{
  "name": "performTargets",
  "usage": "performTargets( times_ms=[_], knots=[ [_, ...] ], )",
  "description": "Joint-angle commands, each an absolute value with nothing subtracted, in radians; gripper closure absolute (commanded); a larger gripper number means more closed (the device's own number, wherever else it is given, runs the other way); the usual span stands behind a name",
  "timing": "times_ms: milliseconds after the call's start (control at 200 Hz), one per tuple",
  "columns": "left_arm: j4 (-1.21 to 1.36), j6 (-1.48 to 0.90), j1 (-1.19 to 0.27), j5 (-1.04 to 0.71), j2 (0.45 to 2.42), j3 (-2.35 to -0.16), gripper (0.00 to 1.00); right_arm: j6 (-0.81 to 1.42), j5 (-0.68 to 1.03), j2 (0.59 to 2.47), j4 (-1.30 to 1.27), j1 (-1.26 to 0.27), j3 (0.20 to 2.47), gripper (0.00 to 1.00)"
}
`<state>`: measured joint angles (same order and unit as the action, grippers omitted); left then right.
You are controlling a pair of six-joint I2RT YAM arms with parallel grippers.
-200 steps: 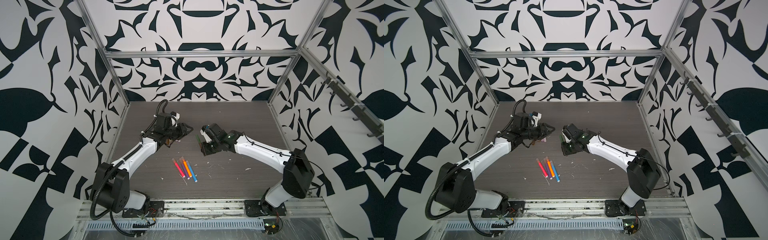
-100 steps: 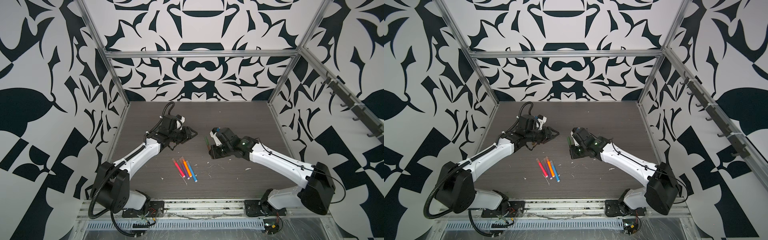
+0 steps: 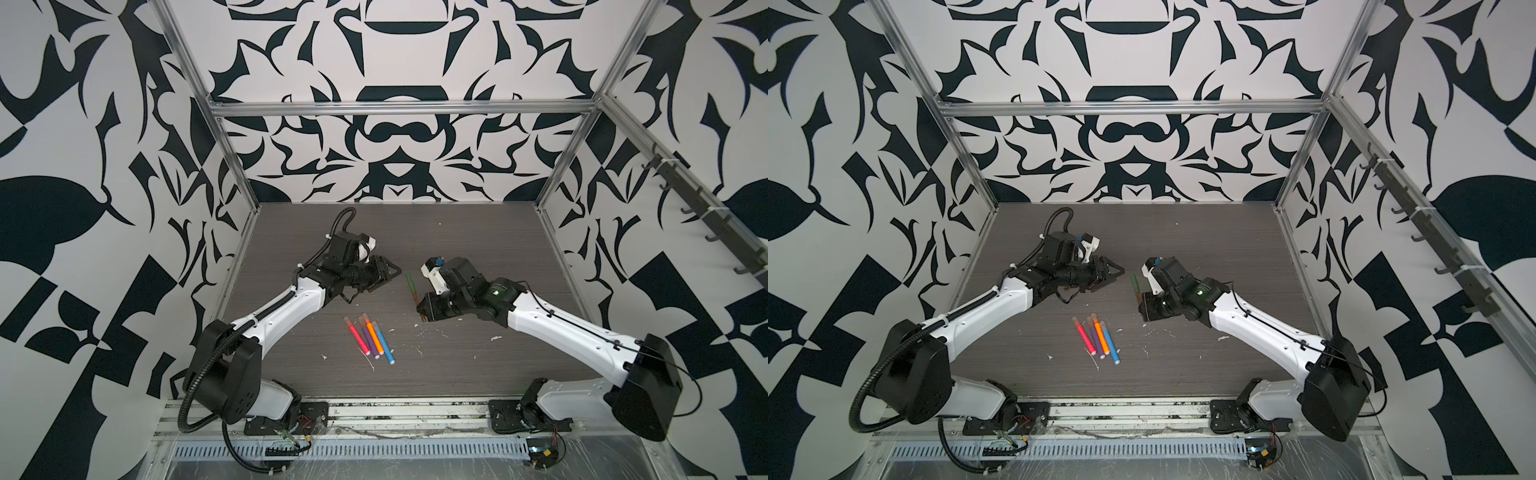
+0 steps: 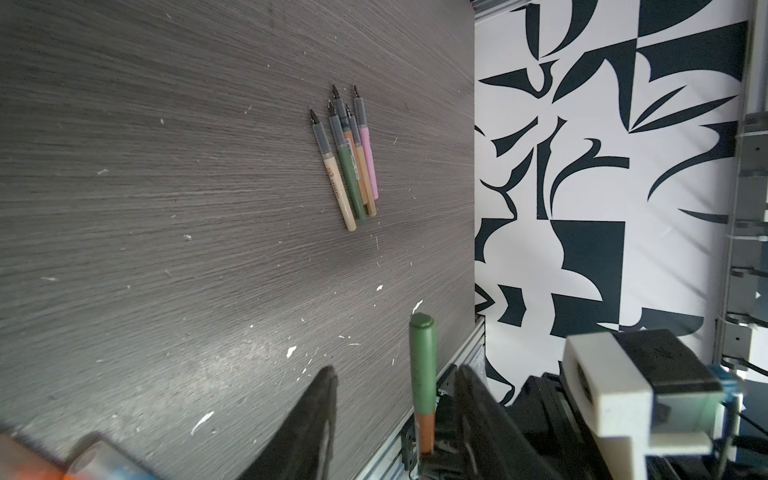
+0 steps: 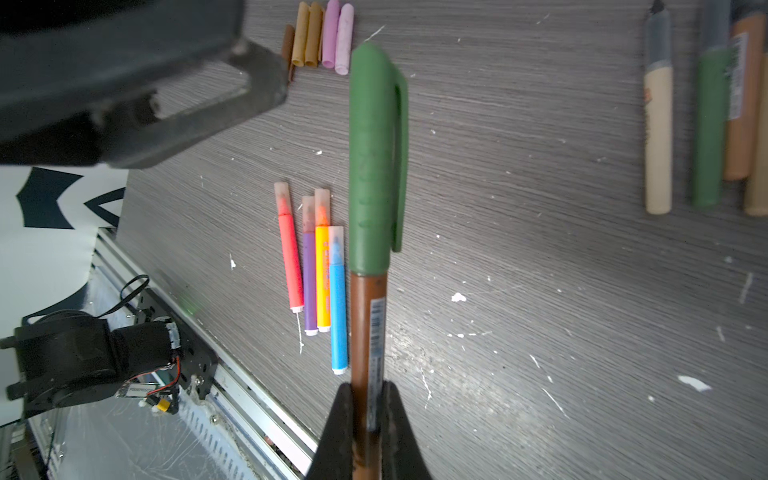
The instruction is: Open the pen caps
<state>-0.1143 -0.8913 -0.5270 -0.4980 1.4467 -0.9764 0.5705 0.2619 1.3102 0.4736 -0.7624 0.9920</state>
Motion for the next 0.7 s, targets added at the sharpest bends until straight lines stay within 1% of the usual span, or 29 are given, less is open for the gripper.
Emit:
performTargets(
  times_ms=[0, 335, 695],
  knots=[
    [-0.147, -0.881, -0.529, -0.515, 1.482, -1.016, 0.51, 0.583, 0.316, 1.323, 0.388, -0.759, 1.012, 1.00],
    [-0.134, -0.844, -0.529, -0.543, 1.563, -1.040, 0.50, 0.636, 0.379, 1.433, 0.307, -0.759, 1.034, 1.00],
    [-0.148, -0.821, -0.529, -0.568, 1.597, -1.042, 0.51, 0.646, 0.391, 1.494, 0.273, -0.761, 1.059, 1.00]
  ],
)
